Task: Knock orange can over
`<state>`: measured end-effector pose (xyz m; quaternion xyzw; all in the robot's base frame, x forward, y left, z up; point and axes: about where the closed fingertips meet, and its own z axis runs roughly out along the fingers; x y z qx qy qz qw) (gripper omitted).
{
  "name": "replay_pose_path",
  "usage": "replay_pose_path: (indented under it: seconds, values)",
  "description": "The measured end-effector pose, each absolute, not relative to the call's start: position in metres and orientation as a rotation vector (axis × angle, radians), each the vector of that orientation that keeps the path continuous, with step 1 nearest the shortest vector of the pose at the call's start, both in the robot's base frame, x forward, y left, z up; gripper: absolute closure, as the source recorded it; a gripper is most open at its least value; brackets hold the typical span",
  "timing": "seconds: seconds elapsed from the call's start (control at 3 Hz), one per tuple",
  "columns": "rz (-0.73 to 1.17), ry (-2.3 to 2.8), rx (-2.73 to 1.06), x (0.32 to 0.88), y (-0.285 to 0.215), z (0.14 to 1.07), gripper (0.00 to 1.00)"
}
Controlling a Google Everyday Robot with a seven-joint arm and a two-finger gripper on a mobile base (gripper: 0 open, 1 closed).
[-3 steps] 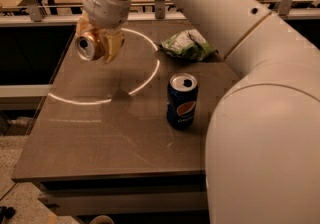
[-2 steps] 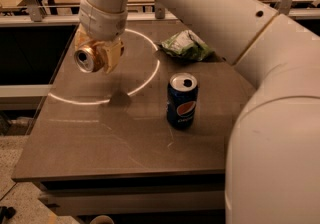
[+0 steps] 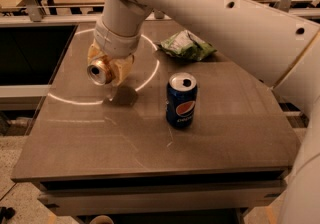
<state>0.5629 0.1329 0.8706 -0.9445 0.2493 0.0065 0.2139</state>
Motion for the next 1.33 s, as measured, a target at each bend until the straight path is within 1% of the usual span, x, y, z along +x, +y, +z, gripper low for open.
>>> replay_pose_path:
  seconds: [0.67, 1.0, 1.33]
  values:
    - [0.107, 0.606, -2.629, 0.557, 0.134, 0.849, 1.0]
    - [0.107, 0.606, -2.631, 0.556, 0.135, 0.848, 0.81]
    - [0.109, 0.604, -2.632, 0.556, 0.136, 0.847, 0.59]
